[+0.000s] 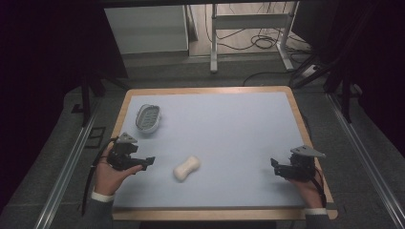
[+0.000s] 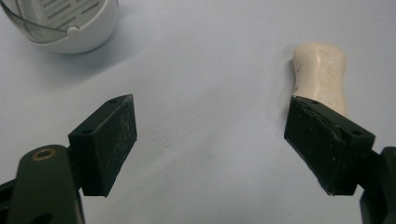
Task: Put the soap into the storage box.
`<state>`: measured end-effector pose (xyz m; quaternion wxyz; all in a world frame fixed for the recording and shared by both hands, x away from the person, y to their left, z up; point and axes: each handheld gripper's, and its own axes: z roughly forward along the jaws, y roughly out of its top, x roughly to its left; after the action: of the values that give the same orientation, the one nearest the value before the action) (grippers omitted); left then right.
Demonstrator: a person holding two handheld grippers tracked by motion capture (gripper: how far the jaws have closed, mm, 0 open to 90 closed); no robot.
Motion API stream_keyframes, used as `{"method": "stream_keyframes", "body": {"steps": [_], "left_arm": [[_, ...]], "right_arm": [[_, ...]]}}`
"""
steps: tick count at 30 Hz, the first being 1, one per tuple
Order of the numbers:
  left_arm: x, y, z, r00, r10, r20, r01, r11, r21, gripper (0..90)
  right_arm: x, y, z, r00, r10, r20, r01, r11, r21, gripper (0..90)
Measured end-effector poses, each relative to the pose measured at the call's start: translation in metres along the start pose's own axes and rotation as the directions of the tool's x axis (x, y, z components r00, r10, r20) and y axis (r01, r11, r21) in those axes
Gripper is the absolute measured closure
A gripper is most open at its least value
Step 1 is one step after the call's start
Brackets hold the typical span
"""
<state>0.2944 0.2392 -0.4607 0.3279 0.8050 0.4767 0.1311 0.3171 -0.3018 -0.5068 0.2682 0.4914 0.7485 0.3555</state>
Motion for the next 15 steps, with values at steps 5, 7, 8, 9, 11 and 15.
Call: {"method": "stream_keyframes", "body": {"steps": [5, 7, 8, 9, 11, 15], "left_arm": [[-0.004, 0.008, -0.001, 0.9997, 0.026, 0.004, -0.026, 0.9995, 0.020, 17.1], [-0.006, 0.011, -0.002, 0.9994, 0.033, 0.005, -0.033, 0.9991, 0.025, 17.0], [-0.007, 0.012, -0.002, 0.9993, 0.037, 0.005, -0.037, 0.9989, 0.027, 17.0], [-0.008, 0.014, -0.002, 0.9991, 0.042, 0.002, -0.042, 0.9988, 0.026, 17.0], [-0.010, 0.016, -0.002, 0.9987, 0.051, -0.002, -0.051, 0.9984, 0.026, 17.1], [-0.013, 0.019, -0.001, 0.9979, 0.065, -0.003, -0.065, 0.9973, 0.035, 16.9]], "right_arm": [[-0.001, -0.001, -0.001, 1.0000, 0.001, 0.001, -0.001, 1.000, 0.001, 7.7], [-0.001, -0.001, -0.002, 1.0000, 0.002, 0.003, -0.002, 1.000, 0.002, 7.7], [-0.001, -0.001, -0.002, 1.0000, 0.003, 0.002, -0.003, 1.000, 0.001, 7.8], [-0.001, -0.001, -0.002, 1.0000, 0.003, 0.003, -0.003, 1.000, 0.001, 7.7], [-0.001, -0.001, -0.002, 1.0000, 0.003, 0.003, -0.003, 1.000, 0.001, 7.7], [-0.002, -0.001, -0.002, 1.0000, 0.005, 0.007, -0.005, 1.000, 0.001, 7.7]]}}
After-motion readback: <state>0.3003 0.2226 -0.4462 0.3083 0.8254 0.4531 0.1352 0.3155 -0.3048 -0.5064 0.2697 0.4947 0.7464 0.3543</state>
